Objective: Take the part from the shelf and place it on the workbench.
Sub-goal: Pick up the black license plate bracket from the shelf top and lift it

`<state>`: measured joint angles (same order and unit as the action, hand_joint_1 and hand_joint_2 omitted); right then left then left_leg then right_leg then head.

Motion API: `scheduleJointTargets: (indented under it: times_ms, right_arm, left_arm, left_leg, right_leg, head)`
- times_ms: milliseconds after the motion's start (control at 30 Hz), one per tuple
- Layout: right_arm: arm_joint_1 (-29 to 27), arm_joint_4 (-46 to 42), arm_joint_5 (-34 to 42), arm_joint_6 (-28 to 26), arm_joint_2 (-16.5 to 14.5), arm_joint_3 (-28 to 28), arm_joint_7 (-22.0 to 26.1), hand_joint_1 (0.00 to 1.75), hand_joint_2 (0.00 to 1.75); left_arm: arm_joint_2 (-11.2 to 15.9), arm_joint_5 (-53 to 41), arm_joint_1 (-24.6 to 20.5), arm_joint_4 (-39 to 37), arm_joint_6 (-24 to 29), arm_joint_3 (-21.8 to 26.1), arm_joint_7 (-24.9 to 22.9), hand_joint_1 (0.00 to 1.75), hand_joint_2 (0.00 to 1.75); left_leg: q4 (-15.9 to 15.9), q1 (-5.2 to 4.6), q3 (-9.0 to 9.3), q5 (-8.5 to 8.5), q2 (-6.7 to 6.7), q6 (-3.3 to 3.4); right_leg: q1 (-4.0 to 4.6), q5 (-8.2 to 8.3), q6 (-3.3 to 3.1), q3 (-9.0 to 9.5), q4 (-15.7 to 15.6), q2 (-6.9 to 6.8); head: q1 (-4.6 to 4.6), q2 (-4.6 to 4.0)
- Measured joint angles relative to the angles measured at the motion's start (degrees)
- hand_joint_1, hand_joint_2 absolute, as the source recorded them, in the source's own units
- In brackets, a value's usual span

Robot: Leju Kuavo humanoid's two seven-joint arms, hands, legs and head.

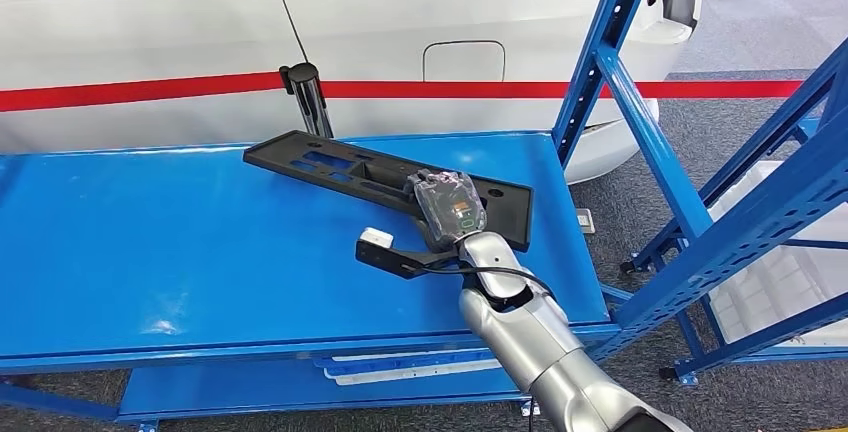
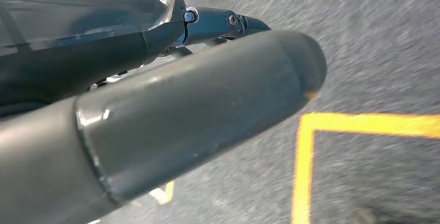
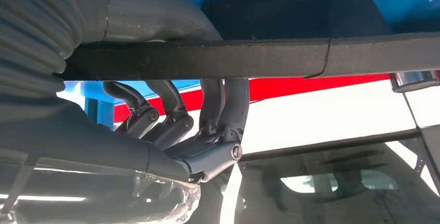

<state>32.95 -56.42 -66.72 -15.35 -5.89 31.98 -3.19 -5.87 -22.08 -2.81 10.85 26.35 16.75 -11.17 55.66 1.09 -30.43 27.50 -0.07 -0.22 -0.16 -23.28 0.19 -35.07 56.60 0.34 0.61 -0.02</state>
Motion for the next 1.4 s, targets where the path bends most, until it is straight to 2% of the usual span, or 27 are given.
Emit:
scheduleJointTargets:
  times_ms: [67, 167, 300, 400, 467, 600, 733, 867, 1100, 1400]
  right_arm:
    - [-1.3, -2.0, -0.3, 0.2, 0.3, -0.7, 0.3, 1.75, 1.75]
    - [-3.5, -5.8, -0.1, 0.7, 1.0, -1.8, 1.6, 1.75, 1.75]
    - [-7.0, -13.5, 1.9, 1.1, 1.8, -3.0, 4.2, 1.75, 1.75]
    - [-9.0, -21.2, 3.8, 1.1, 2.7, -3.7, 5.8, 1.75, 1.75]
    - [-9.8, -26.6, 5.0, 1.1, 3.4, -4.0, 6.5, 1.75, 1.75]
    - [-10.3, -37.0, 7.5, 0.9, 5.2, -4.7, 7.3, 1.75, 1.75]
    - [-10.0, -43.8, 9.1, 1.0, 6.7, -5.3, 7.4, 1.75, 1.75]
    - [-9.2, -47.8, 9.4, 1.0, 7.8, -5.7, 7.4, 1.75, 1.75]
    - [-6.5, -52.9, 11.7, 2.1, 8.8, -5.3, 7.3, 1.75, 1.75]
    - [-6.3, -54.4, 13.1, 1.9, 9.6, -5.0, 6.3, 1.75, 1.75]
  left_arm:
    - [0.0, 0.3, 0.0, 0.0, 1.8, 0.5, 4.8, 0.00, 0.00]
    - [0.0, 3.0, 0.0, 0.4, 4.1, 2.6, 15.6, 0.00, 0.00]
    - [0.0, 9.1, -0.1, 1.3, 2.8, 7.9, 28.1, 0.00, 0.00]
    - [-0.1, 11.6, -0.1, 1.7, 0.9, 12.4, 34.7, 0.00, 0.00]
    - [-0.1, 11.7, -0.1, 1.8, 0.2, 14.5, 37.0, 0.00, 0.00]
    - [-0.1, 10.4, -0.1, 1.9, -0.8, 16.8, 37.4, 0.00, 0.00]
    - [-0.2, 9.4, -0.1, 1.9, -0.9, 17.8, 37.3, 0.00, 0.00]
    - [-0.2, 8.2, -0.2, 1.9, -1.1, 18.2, 36.8, 0.00, 1.75]
    - [-0.3, 5.8, -0.3, 1.9, -2.5, 18.2, 35.7, 0.00, 1.75]
    - [-0.4, 4.4, -0.4, 1.9, -5.7, 18.2, 34.0, 0.00, 1.75]
  left_leg:
    - [0.0, 0.00, 0.01, 0.00, 0.00, 0.00]
    - [0.0, 0.00, 0.01, 0.00, 0.00, 0.00]
    - [0.0, 0.00, -0.06, 0.03, 0.03, 0.00]
    - [0.0, 0.00, -0.08, 0.03, 0.03, 0.00]
    - [0.0, 0.00, -0.12, 0.03, 0.02, 0.00]
    - [0.0, 0.00, -0.18, 0.04, 0.02, 0.00]
    - [0.0, 0.00, -0.19, 0.06, 0.04, -0.01]
    - [0.0, 0.00, -0.20, 0.06, 0.04, -0.01]
    - [0.0, 0.01, -0.19, 0.06, 0.03, -0.01]
    - [0.0, 0.00, -0.18, 0.06, 0.03, -0.01]
  right_leg:
    - [0.00, 0.00, 0.00, 0.01, 0.0, 0.00]
    - [0.00, 0.00, 0.00, 0.01, 0.0, 0.00]
    - [0.00, 0.00, 0.00, -0.01, 0.0, 0.02]
    - [0.00, 0.00, 0.00, -0.07, 0.0, 0.02]
    - [0.00, 0.00, 0.00, -0.10, 0.0, 0.02]
    - [0.00, -0.01, 0.00, -0.11, 0.0, 0.02]
    - [-0.01, -0.01, 0.00, -0.11, 0.0, 0.03]
    - [-0.01, 0.00, 0.00, -0.11, 0.0, 0.03]
    - [-0.01, -0.01, 0.00, -0.11, 0.0, 0.03]
    - [-0.01, 0.00, 0.00, -0.11, 0.0, 0.03]
  head:
    - [-0.01, 0.00]
    - [0.00, 0.00]
    - [0.01, 0.00]
    - [0.01, 0.00]
    - [0.02, 0.00]
    - [0.00, 0.00]
    - [0.01, 0.00]
    - [0.01, 0.00]
    - [0.01, 0.00]
    - [0.00, 0.00]
